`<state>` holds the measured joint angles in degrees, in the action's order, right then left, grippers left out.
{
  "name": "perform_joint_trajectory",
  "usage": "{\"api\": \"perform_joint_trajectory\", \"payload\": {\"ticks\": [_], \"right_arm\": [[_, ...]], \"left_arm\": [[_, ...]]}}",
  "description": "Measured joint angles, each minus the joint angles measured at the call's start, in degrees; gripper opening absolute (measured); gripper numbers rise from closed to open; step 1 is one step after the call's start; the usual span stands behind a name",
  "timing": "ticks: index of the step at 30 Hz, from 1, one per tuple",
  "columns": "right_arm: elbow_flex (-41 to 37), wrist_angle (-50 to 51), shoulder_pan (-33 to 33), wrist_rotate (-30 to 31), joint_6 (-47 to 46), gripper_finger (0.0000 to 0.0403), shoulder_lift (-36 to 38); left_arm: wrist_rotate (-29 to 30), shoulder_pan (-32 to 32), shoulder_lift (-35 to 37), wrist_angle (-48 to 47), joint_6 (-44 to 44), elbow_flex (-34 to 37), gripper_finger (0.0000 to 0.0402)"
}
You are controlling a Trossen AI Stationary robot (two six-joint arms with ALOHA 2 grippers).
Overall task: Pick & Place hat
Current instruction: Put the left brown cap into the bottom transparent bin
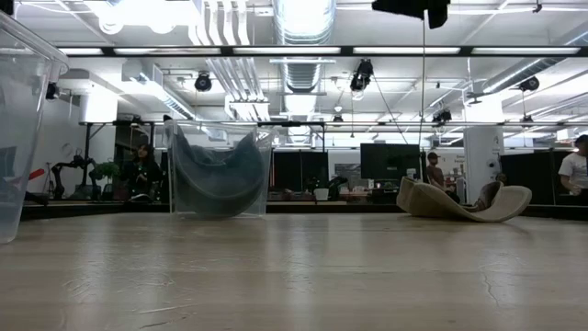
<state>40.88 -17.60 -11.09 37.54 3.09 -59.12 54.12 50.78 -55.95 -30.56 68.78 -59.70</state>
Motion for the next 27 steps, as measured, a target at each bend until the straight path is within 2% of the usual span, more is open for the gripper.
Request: {"api": "perform_joint_trajectory", "payload": {"ticks": [4,7,14,19,27], "right_arm": [[0.0,-1.1,0.0,0.0,0.2,0.0166,-3.1],[0.0,-1.1,0.0,0.0,0.4,0.0164,-5.4],[0.0,-7.2,0.7,0.1,2.1,0.0166,-11.0],[0.4,-9.1,0.6,0.1,4.8,0.0164,-14.4],[0.7,-9.0,0.9,0.1,7.5,0.0164,-18.3]], "left_arm": [[-2.9,2.9,-0.3,-17.1,21.5,-1.3,0.0007],[-9.6,4.2,-0.9,-22.9,33.5,-1.6,0.0007],[-25.3,4.7,-0.9,-23.8,43.3,-1.7,0.0007],[-33.0,4.7,-0.5,-32.8,49.5,-4.8,0.0007],[-35.1,4.7,-2.3,-52.8,56.2,-18.3,0.0007]]}}
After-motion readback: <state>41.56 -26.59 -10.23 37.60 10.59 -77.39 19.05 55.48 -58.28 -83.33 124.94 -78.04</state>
